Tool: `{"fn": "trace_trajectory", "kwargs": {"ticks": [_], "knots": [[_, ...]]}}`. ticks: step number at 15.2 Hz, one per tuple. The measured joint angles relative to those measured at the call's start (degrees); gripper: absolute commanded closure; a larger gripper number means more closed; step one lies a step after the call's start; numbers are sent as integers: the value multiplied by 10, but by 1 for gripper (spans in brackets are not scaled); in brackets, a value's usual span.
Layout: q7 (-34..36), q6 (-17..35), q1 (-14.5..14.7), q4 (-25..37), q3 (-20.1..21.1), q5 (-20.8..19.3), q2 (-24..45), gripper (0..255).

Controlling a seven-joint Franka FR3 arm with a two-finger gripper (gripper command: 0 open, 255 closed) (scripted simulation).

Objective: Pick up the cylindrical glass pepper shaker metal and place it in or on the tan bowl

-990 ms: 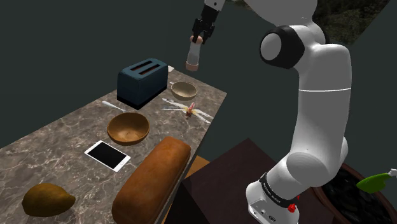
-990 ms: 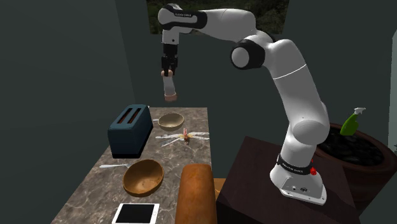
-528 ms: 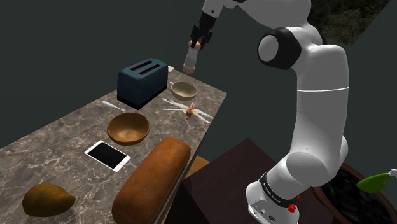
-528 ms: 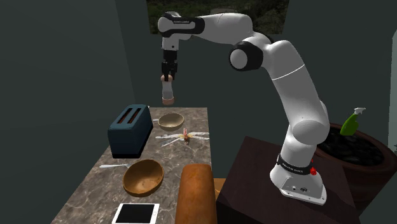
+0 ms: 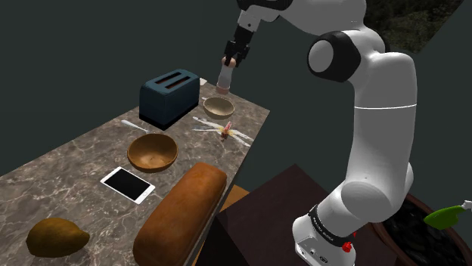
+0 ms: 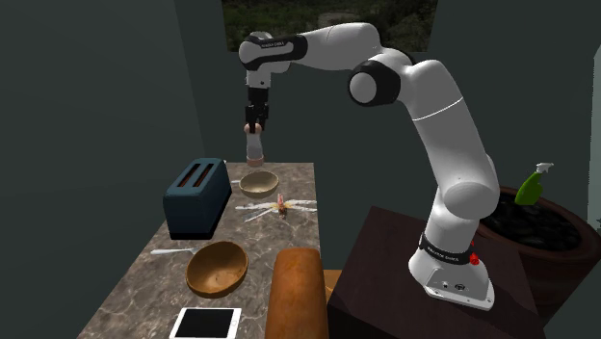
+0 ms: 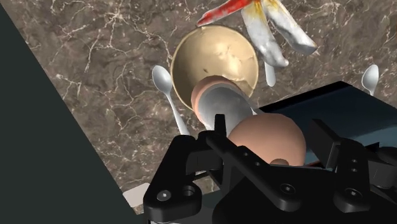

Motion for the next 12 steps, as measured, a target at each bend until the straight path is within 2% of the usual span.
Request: {"fn": "trace_trajectory", "kwargs": {"ticks": [12], "knots": [[-19,90,9,-94,1,5,-1,255]]}}
